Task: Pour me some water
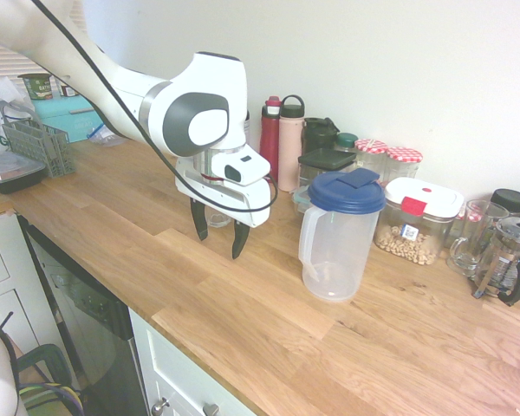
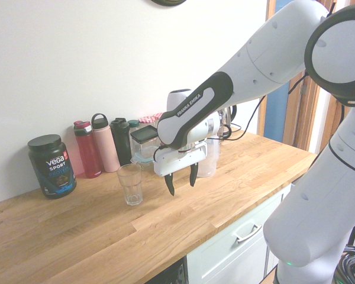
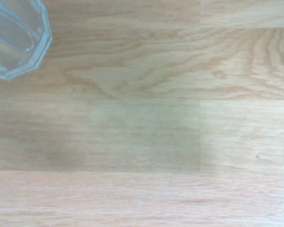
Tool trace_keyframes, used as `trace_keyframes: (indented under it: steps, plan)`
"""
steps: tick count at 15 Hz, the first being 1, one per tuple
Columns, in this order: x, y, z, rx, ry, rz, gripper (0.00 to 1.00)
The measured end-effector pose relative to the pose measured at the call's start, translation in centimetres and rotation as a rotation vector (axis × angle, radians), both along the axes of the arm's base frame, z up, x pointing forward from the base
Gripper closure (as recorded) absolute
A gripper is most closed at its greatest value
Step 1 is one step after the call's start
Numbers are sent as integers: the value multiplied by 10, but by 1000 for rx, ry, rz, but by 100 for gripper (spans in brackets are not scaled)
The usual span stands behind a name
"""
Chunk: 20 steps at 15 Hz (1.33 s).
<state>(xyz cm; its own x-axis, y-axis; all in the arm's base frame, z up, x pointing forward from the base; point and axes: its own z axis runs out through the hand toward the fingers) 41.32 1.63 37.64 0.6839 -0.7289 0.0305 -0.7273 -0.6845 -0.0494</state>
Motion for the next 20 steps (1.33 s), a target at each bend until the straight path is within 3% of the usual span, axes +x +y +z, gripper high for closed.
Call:
trace_keyframes:
  steps: [3,6,12,16,20]
  plan:
    - [3,-3,8,-15,-4,4,0]
    - [0,-13,55,-15,-29,-19,0]
    - [-77,-70,153,-13,-155,-31,0]
    - [-111,-115,134,-53,-261,-93,0]
    - [-97,-135,102,-86,-349,-72,0]
